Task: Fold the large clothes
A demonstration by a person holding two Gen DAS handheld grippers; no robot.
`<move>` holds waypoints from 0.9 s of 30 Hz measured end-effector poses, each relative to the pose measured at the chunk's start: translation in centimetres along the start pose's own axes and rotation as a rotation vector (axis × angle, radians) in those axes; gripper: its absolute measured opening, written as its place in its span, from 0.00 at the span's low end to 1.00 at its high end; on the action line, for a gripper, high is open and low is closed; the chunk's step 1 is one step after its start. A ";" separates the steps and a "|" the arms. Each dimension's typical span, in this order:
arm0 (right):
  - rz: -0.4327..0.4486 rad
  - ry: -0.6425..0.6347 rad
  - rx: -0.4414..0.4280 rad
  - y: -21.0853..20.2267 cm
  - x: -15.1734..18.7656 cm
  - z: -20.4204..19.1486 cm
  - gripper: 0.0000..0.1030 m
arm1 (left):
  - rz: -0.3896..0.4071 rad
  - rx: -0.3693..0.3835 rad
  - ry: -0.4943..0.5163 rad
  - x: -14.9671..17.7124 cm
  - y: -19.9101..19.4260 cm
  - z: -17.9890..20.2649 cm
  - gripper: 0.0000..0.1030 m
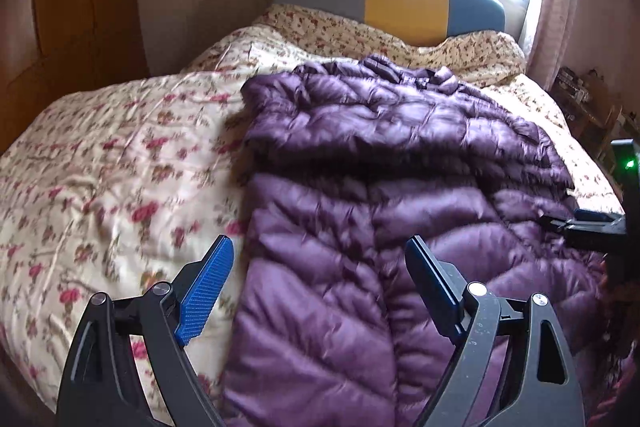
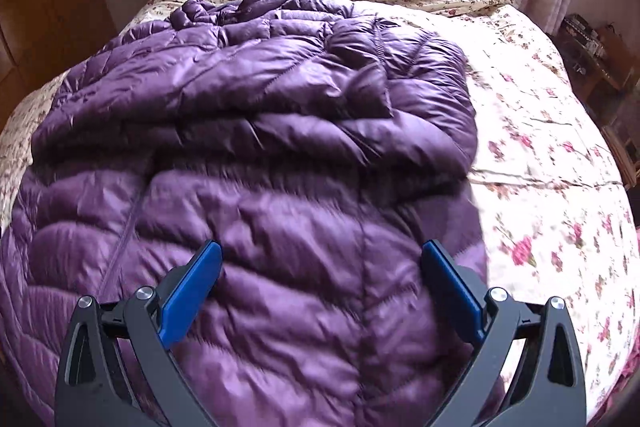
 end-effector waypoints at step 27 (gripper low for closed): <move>-0.165 -0.079 -0.219 -10.5 14.5 3.2 0.11 | -0.130 0.245 -0.094 12.4 -8.0 -0.4 0.11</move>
Point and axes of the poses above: each gripper's, at about its wrist camera, not at the fingertips, and y roughly the way its jaws point, z to its right, x to its underside, the point moved 9 cm from there along y, roughly the way its jaws point, and after that the axes turned 4 degrees about y, right-handed, at the moved point
